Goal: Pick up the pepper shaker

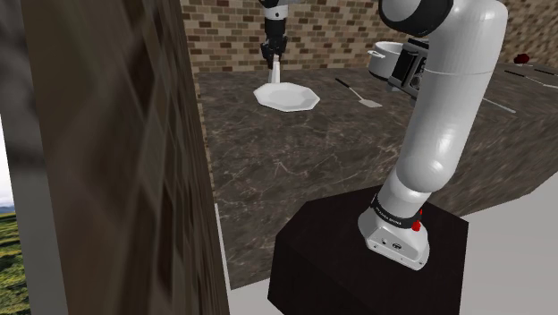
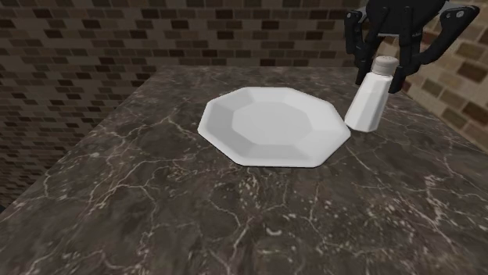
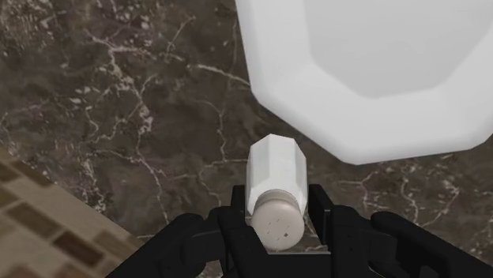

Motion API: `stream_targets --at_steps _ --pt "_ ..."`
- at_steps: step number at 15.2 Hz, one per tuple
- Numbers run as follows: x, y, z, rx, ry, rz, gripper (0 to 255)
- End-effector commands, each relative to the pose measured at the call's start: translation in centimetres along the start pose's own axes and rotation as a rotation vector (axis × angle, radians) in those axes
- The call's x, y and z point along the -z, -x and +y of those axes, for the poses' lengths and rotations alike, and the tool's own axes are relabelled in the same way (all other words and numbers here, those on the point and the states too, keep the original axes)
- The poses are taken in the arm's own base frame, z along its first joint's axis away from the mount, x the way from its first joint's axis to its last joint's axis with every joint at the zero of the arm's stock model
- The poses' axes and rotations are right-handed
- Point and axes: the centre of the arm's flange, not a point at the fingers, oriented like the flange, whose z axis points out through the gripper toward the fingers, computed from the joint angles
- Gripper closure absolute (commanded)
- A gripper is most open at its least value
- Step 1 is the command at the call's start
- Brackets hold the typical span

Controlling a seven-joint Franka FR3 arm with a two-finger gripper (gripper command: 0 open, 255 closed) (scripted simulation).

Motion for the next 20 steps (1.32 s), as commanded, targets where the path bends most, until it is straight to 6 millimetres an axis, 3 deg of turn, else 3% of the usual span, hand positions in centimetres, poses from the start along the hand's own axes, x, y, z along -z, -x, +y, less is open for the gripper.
stream_targets --at_steps 1,4,20 --pt "0.0 0.0 0.0 0.000 0.000 -0.001 255" --pt "-0.1 0.0 -0.1 0.000 0.000 -0.001 255" --pt "7.9 -0.1 0.7 0.000 0.000 -0.001 255"
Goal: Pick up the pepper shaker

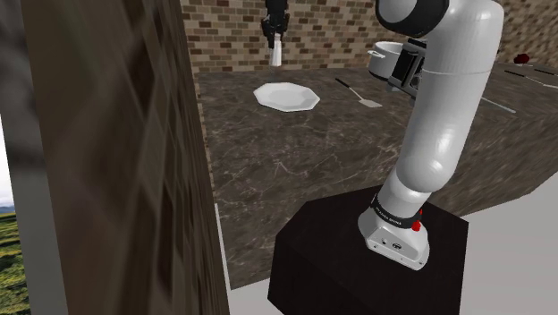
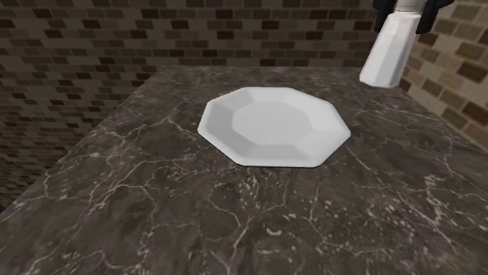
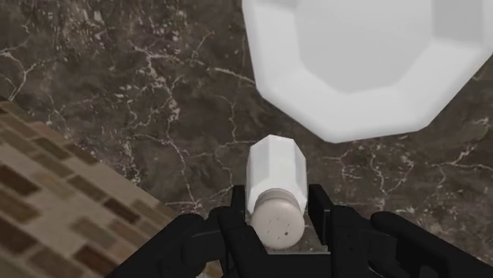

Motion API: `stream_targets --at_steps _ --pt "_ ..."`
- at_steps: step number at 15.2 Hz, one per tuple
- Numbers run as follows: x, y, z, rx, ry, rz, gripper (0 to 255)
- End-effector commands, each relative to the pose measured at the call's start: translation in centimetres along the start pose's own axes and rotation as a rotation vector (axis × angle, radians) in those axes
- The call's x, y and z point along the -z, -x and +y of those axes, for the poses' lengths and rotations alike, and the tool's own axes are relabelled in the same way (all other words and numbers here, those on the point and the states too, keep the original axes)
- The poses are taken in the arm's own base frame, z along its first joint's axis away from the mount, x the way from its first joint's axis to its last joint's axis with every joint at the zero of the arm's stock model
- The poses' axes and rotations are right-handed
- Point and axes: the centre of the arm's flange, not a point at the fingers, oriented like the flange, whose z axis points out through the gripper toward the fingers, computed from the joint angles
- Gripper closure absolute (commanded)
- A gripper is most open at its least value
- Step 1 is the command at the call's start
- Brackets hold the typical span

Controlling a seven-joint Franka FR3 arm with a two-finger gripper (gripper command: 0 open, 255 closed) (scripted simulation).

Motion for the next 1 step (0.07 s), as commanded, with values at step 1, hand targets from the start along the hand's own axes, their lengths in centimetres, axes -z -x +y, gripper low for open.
stream_targets --at_steps 1 --pt "0.31 0.01 0.12 0.000 0.000 0.000 255"
